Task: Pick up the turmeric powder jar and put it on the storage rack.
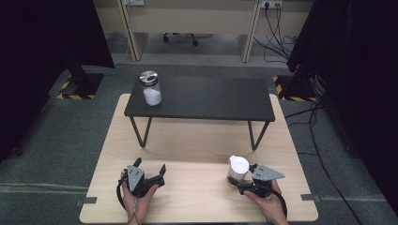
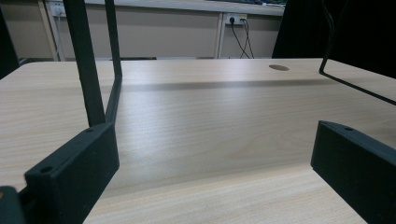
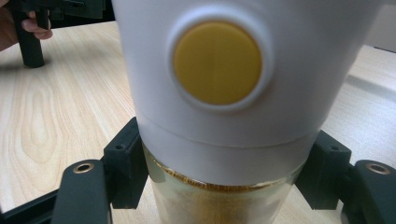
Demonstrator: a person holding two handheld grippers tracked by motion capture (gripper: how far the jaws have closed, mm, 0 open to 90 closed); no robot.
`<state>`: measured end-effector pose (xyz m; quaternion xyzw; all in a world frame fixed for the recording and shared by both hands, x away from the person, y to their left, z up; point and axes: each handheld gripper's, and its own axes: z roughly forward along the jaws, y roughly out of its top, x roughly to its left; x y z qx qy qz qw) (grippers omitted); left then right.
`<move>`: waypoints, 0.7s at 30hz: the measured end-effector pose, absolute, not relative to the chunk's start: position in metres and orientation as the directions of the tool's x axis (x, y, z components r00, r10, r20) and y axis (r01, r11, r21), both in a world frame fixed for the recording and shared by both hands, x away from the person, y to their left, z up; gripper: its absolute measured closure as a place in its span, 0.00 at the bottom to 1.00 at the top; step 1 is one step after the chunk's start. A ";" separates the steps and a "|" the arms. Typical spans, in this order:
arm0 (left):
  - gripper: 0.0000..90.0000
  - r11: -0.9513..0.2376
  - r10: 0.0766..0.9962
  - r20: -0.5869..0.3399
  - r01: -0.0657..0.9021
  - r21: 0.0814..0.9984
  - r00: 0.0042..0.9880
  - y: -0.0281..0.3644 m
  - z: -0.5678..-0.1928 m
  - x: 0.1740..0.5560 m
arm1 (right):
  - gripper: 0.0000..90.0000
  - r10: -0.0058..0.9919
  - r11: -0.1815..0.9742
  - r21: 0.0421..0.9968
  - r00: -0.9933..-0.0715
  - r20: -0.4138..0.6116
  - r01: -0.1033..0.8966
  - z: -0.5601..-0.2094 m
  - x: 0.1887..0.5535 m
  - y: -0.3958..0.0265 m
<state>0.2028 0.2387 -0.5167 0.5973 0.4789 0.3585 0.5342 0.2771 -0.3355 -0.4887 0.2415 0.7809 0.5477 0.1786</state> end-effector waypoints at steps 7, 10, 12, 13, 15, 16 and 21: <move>0.00 0.030 0.955 -0.083 0.188 0.982 0.284 0.239 -0.517 0.203 | 0.34 0.564 0.323 0.930 -0.825 -0.038 0.178 -0.479 0.276 -0.331; 0.00 0.029 0.955 -0.083 0.188 0.982 0.284 0.238 -0.517 0.203 | 0.34 0.561 0.330 0.929 -0.826 -0.049 0.169 -0.474 0.274 -0.329; 0.00 0.029 0.955 -0.083 0.188 0.982 0.285 0.238 -0.517 0.203 | 0.34 0.557 0.339 0.927 -0.828 -0.064 0.157 -0.469 0.272 -0.326; 0.00 0.029 0.955 -0.083 0.188 0.982 0.284 0.239 -0.517 0.203 | 0.34 0.553 0.338 0.929 -0.831 -0.065 0.152 -0.466 0.272 -0.326; 0.00 0.030 0.955 -0.083 0.188 0.982 0.284 0.239 -0.517 0.203 | 0.34 0.553 0.337 0.929 -0.831 -0.063 0.153 -0.460 0.272 -0.324; 0.00 0.030 0.955 -0.083 0.188 0.982 0.285 0.239 -0.517 0.203 | 0.34 0.554 0.339 0.928 -0.830 -0.065 0.153 -0.456 0.272 -0.323; 0.00 0.028 0.955 -0.082 0.188 0.982 0.285 0.238 -0.517 0.203 | 0.34 0.556 0.319 0.932 -0.830 -0.038 0.171 -0.439 0.274 -0.324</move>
